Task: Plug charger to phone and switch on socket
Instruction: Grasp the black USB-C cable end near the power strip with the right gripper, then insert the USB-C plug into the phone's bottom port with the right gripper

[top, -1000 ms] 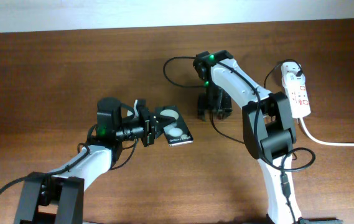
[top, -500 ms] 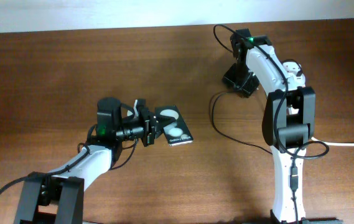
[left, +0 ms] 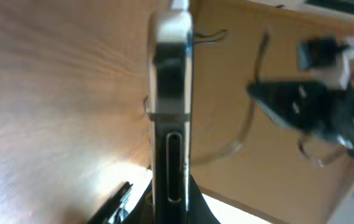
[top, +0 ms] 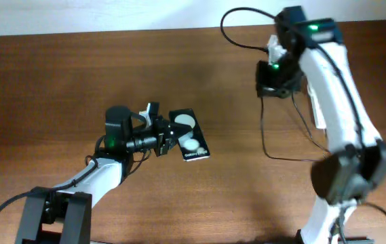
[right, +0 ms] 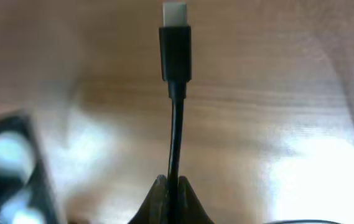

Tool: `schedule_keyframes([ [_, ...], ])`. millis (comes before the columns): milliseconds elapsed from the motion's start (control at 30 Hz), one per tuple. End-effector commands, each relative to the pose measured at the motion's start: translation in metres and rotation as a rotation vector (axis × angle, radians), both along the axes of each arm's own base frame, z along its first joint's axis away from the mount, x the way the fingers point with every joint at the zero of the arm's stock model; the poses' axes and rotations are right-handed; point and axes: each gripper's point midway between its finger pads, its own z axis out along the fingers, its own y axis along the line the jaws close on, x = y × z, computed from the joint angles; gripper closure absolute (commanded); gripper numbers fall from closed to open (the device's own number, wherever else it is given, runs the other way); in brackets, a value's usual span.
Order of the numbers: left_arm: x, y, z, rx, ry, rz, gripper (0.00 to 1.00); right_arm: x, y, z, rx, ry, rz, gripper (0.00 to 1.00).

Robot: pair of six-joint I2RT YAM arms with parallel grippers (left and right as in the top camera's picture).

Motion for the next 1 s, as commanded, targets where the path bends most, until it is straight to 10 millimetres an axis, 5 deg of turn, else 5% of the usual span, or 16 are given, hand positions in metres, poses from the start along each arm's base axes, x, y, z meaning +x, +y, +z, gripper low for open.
schedule_keyframes([
  [0,0.006,-0.003,0.025,-0.030,-0.147,-0.032,1.00,-0.043,0.020,0.051,0.027,-0.090,0.185,0.96],
  [100,0.006,-0.003,0.027,-0.033,-0.158,-0.037,1.00,-0.111,0.061,0.087,0.017,-0.151,0.411,0.96],
  [167,0.007,-0.004,0.034,-0.045,-0.202,-0.044,1.00,-0.147,0.074,0.089,-0.012,-0.147,0.439,0.96],
  [267,0.012,0.004,0.055,-0.075,-0.331,-0.050,1.00,-0.191,0.068,0.083,-0.037,-0.141,0.393,0.96],
  [400,0.023,0.008,0.084,-0.115,-0.441,0.011,1.00,-0.235,0.095,0.032,0.032,-0.147,0.393,0.96],
  [567,0.023,0.008,0.084,-0.122,-0.420,0.013,1.00,-0.242,0.117,0.034,0.025,-0.212,0.436,0.96],
  [967,0.020,0.007,0.083,-0.126,-0.419,-0.007,1.00,-0.225,0.104,0.034,-0.053,-0.267,0.341,0.96],
])
